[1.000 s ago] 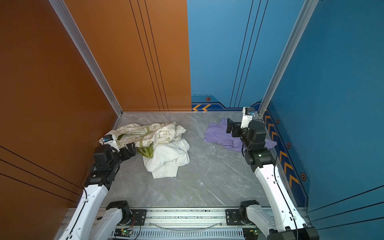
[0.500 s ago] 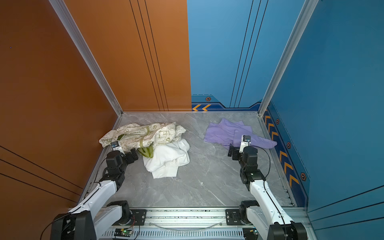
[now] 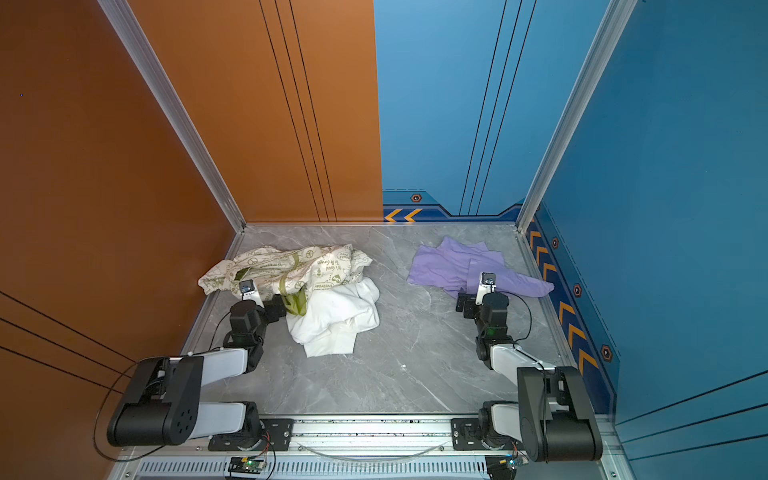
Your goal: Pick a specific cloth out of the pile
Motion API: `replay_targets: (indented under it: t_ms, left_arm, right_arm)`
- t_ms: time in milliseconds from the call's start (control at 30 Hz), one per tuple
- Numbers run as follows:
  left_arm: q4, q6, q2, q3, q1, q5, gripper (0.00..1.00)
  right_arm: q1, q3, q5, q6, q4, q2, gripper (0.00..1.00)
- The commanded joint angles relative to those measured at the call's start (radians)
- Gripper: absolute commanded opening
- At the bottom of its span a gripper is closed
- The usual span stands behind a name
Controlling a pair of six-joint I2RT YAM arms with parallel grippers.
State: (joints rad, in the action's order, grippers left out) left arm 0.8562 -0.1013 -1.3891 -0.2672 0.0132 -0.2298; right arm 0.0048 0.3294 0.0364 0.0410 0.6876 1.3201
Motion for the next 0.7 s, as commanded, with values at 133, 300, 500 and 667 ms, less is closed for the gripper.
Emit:
replay_targets:
  t_ms: [133,300,500,667]
  left_arm:
    - [0.198,0.089,-0.129,-0.02,-0.044,0.035,0.98]
    - [0.225,0.105,-0.179,-0.034,-0.055,0.028,0.98]
    - [0.209,0.095,-0.181,-0.045,-0.055,-0.015,0.98]
    - [0.153,0.07,-0.179,-0.073,-0.055,-0.078,0.98]
  right_arm:
    - [-0.018,-0.009,-0.077,0.015,0.278,0.17,1.0]
    - [-0.025,-0.01,-0.084,0.017,0.3,0.212,1.0]
    - [-0.025,0.029,-0.092,0.021,0.263,0.233,1.0]
    - [-0.025,0.031,-0.091,0.019,0.251,0.228,1.0]
